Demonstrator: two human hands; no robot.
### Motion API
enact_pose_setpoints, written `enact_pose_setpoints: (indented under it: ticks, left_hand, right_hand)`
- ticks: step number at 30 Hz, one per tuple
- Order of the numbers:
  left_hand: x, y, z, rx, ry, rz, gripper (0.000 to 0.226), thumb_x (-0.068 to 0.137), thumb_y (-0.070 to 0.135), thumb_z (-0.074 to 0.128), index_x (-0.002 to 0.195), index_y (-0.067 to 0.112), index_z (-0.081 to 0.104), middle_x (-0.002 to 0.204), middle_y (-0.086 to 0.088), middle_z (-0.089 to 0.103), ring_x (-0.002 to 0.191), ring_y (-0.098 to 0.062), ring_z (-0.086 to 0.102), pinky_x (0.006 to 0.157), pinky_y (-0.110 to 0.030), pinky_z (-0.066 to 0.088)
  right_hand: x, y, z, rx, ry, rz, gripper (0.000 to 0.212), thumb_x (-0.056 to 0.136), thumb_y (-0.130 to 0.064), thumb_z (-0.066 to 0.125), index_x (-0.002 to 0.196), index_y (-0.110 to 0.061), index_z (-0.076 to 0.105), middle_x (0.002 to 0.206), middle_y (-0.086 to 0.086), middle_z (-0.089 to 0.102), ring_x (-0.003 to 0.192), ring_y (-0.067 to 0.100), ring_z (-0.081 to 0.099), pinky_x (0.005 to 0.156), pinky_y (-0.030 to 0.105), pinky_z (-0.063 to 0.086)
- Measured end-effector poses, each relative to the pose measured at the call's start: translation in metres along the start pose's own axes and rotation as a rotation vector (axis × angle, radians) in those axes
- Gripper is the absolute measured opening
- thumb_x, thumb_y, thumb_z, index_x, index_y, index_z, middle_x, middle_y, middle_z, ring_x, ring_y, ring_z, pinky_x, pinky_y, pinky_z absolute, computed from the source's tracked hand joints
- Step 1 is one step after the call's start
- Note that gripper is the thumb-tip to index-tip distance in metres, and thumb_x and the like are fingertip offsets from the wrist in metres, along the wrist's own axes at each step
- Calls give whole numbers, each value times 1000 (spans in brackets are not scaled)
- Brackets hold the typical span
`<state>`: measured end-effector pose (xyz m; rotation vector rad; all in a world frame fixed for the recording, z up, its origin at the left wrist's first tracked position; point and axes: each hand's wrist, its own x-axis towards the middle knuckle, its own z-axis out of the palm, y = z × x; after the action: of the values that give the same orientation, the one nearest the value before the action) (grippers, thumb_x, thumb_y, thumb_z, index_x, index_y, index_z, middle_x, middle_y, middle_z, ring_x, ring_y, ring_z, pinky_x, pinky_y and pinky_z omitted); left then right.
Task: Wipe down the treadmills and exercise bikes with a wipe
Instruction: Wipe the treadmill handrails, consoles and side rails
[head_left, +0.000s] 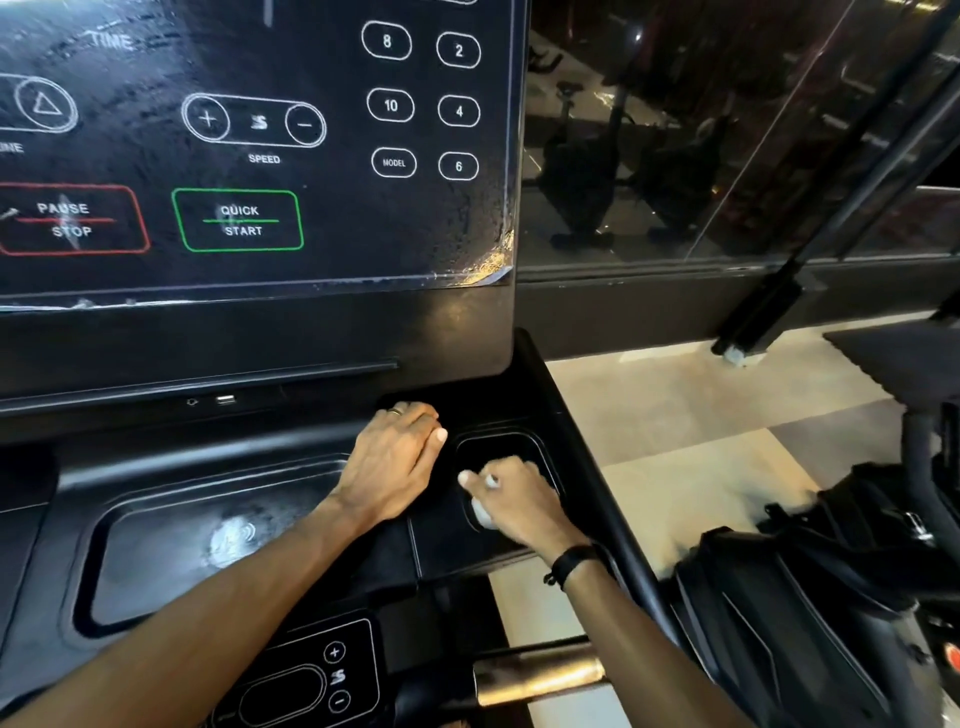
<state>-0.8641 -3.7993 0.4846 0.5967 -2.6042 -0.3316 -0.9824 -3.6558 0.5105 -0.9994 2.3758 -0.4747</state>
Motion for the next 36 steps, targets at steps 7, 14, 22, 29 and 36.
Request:
enact_pose_setpoints:
  ticks: [7,14,22,29,36]
  left_hand:
    - [2,0,1,6,0,0,50,103,35,27,93,9,68,107,-3,68,93,-23,61,80,-39,48]
    - [1,0,0,5,-11,-9,52,103,36,26,95,9,69,108,-4,68,95,-23,62,83,-39,48]
    - [2,1,-2,3,1,-20,50,103,34,27,96,8,69,106,-4,69,93,-22,62,81,-40,50]
    - [2,1,0,-17,-4,-33,52,104,36,25,96,9,69,106,-3,68,93,-23,61,81,-41,49]
    - [1,1,-2,-20,-8,-46,54,104,37,25,97,8,70,108,-4,69,96,-24,62,83,-42,50]
  right_hand:
    - [-24,8,-1,23,337,-266,28,101,-44,50,101,-23,68,88,-5,71,88,18,65,74,35,49]
    - [-8,30,5,110,138,-143,67,89,-71,28,78,-16,66,81,-3,71,82,17,68,79,42,56]
    - [15,1,-4,-43,-386,15,78,78,-91,2,59,-28,42,74,-4,50,71,16,50,94,44,45]
    - [1,2,-6,-212,-503,40,91,85,-87,5,159,-35,14,168,-6,2,154,30,4,122,46,10]
    - [5,4,-1,-373,-440,20,104,83,-84,-4,160,-15,12,167,12,0,154,22,-10,123,39,-11]
